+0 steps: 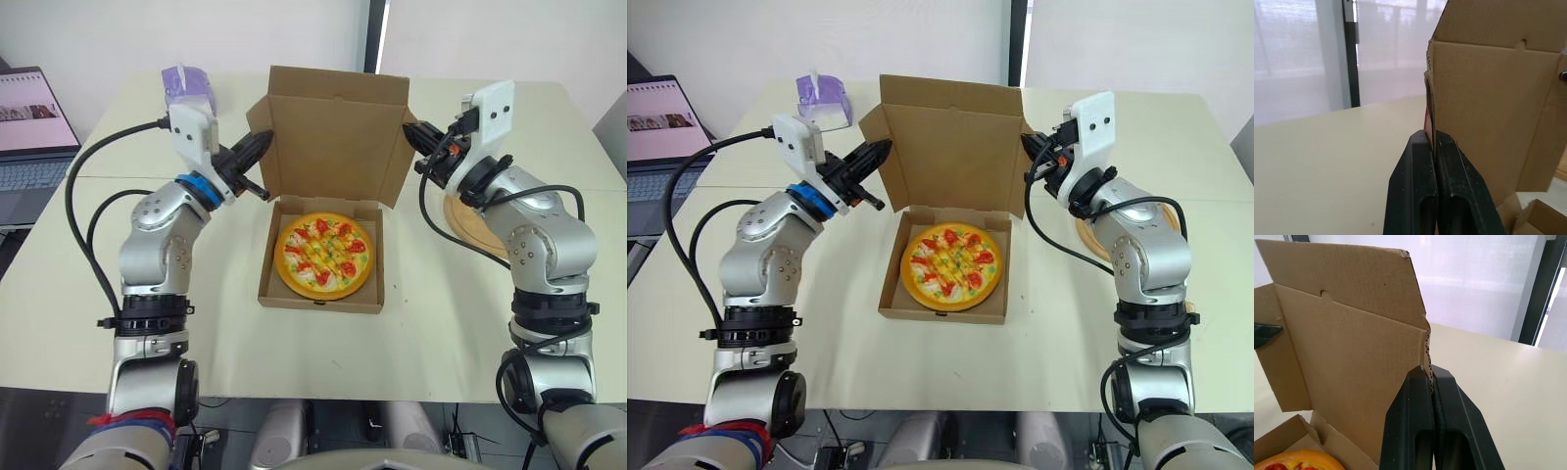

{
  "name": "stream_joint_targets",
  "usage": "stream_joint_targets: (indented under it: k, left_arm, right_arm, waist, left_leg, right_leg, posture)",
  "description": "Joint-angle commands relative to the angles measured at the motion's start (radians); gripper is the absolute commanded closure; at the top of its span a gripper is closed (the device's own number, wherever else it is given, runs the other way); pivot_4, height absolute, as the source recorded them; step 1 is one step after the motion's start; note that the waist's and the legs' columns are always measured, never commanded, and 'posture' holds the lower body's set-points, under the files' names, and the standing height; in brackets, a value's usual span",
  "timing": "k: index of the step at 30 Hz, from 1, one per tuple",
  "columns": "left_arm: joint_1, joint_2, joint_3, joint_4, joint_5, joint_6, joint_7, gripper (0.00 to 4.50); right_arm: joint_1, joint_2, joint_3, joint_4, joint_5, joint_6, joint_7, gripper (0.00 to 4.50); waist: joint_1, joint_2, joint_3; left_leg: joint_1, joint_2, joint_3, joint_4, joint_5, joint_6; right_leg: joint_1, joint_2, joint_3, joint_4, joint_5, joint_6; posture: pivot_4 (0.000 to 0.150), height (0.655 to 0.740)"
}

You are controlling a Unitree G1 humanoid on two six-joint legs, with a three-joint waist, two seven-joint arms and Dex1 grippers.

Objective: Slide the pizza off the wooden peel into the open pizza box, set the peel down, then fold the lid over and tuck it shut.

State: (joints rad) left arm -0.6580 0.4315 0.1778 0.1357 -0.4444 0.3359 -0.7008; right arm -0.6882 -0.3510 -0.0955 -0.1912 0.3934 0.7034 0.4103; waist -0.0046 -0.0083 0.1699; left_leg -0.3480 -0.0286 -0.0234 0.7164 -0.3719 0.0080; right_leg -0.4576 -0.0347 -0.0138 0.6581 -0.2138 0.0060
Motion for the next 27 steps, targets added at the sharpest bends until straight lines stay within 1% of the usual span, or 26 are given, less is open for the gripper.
stream_joint_targets:
  k: [1, 3, 9, 15, 20, 26, 27]
  left_arm:
    - [-0.081, 0.044, 0.041, 0.021, -0.049, -0.006, -0.061, 3.53]
    - [-0.117, 0.062, 0.052, 0.049, -0.078, 0.018, -0.096, 2.94]
    - [-0.171, 0.107, 0.048, 0.122, -0.089, 0.086, -0.144, 2.94]
    - [-0.197, 0.142, 0.039, 0.217, -0.063, 0.104, -0.204, 2.94]
    - [-0.224, 0.135, 0.028, 0.24, -0.067, 0.113, -0.236, 2.94]
    - [-0.244, 0.115, 0.021, 0.276, -0.043, 0.081, -0.225, 2.94]
    - [-0.248, 0.112, 0.022, 0.281, -0.038, 0.073, -0.221, 3.12]
  right_arm:
    - [-0.024, -0.003, -0.003, -0.034, 0.008, -0.018, 0.001, 4.5]
    - [-0.026, -0.005, -0.002, -0.033, 0.008, -0.018, 0.003, 4.5]
    - [-0.028, -0.006, -0.002, -0.033, 0.009, -0.018, 0.006, 4.5]
    - [-0.029, -0.004, -0.002, -0.039, 0.014, -0.014, 0.005, 4.5]
    - [-0.027, -0.004, -0.002, -0.045, 0.018, -0.01, 0.005, 4.5]
    - [-0.025, -0.002, 0.001, -0.05, 0.023, -0.006, 0.004, 4.5]
    - [-0.025, -0.002, 0.001, -0.051, 0.024, -0.005, 0.003, 4.5]
  waist:
    - [0.001, 0.0, 0.0]
    - [0.001, 0.0, 0.0]
    - [-0.001, 0.0, 0.0]
    - [-0.002, 0.0, 0.0]
    - [-0.002, 0.0, 0.0]
    - [-0.002, 0.0, 0.0]
    - [-0.002, 0.0, 0.0]
  left_leg:
    - [0.0, 0.0, 0.0, 0.0, 0.0, 0.0]
    - [0.0, 0.0, 0.0, 0.0, 0.0, 0.0]
    - [0.0, 0.0, 0.0, 0.0, 0.0, 0.0]
    - [0.0, 0.0, 0.0, 0.0, 0.0, 0.0]
    - [0.0, 0.0, 0.0, 0.0, 0.0, 0.0]
    - [0.0, 0.0, 0.0, 0.0, 0.0, 0.0]
    - [0.0, 0.0, 0.0, 0.0, 0.0, 0.0]
  right_leg:
    - [0.0, 0.0, 0.0, 0.0, 0.0, 0.0]
    - [0.0, 0.0, 0.0, 0.0, 0.0, 0.0]
    - [0.0, 0.0, 0.0, 0.0, 0.0, 0.0]
    - [0.0, 0.0, 0.0, 0.0, 0.0, 0.0]
    - [0.0, 0.0, 0.0, 0.0, 0.0, 0.0]
    - [0.0, 0.0, 0.0, 0.0, 0.0, 0.0]
    - [0.0, 0.0, 0.0, 0.0, 0.0, 0.0]
  posture:
    - [0.15, 0.7251]
    - [0.15, 0.7251]
    - [0.15, 0.7251]
    - [0.15, 0.7251]
    - [0.15, 0.7251]
    - [0.15, 0.7251]
    - [0.15, 0.7251]
